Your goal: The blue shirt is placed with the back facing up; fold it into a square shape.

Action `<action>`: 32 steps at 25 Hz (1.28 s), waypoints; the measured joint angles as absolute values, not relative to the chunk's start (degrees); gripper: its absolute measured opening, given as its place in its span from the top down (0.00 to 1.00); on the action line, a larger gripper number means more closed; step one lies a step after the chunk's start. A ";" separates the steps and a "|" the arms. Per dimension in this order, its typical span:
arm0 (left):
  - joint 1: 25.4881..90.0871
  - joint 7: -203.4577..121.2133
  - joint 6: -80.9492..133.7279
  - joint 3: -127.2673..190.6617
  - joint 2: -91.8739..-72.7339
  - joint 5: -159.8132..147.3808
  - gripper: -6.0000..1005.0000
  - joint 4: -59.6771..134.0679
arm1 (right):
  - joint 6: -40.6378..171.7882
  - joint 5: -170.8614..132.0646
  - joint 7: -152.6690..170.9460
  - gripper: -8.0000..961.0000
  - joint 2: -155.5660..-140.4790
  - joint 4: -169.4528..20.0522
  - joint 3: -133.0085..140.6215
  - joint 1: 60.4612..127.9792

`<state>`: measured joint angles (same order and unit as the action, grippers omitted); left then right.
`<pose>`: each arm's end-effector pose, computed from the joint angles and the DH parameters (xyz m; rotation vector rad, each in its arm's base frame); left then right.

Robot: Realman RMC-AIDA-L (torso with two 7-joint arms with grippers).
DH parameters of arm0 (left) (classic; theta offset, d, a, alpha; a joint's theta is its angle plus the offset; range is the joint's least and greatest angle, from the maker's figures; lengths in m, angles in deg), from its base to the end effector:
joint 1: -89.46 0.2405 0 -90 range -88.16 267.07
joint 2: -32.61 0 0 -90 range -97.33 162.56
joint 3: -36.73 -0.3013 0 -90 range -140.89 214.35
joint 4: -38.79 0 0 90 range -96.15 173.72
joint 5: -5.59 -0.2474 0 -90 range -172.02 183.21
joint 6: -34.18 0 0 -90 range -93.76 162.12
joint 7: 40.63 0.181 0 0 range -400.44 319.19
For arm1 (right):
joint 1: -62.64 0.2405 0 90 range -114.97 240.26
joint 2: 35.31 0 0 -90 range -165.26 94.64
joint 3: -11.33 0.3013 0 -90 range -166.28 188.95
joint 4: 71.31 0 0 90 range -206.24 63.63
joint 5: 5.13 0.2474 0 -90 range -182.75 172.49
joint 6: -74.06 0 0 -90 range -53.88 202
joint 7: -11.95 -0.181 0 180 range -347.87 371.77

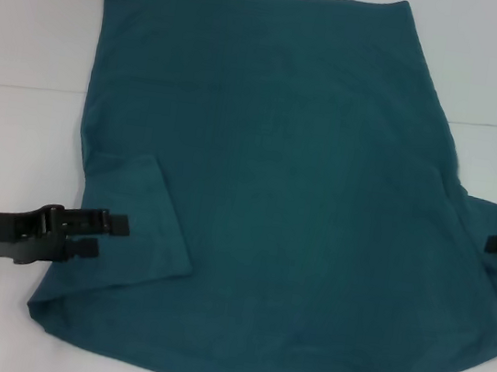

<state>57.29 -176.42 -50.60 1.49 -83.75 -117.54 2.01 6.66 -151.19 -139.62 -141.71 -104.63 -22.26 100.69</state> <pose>-0.3352 0.4104 -0.0335 -2.1836 -1.9471 -0.6843 0.4168 0.4658 0.0562 -1.7181 1.8931 0.2142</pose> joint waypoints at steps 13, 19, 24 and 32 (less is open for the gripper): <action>57.25 -176.41 -50.21 1.49 -83.59 -117.54 0.18 2.59 | 7.21 -151.19 -138.73 0.76 -142.10 -104.50 -22.60 101.28; 57.06 -176.41 -50.19 1.48 -83.58 -117.54 0.18 2.58 | 6.64 -151.35 -137.63 0.96 -141.97 -104.93 -22.74 101.41; 57.17 -176.44 -50.19 1.48 -83.53 -117.54 0.18 2.57 | 6.96 -151.43 -137.67 0.99 -141.61 -106.92 -22.54 101.03; 57.57 -176.64 -50.32 1.56 -83.49 -117.54 0.18 2.65 | 7.57 -153.14 -138.47 0.98 -140.40 -109.09 -22.15 100.65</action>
<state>57.57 -176.64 -50.32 1.56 -83.49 -117.54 2.65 7.57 -153.14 -138.47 -140.40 -109.09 -22.15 100.65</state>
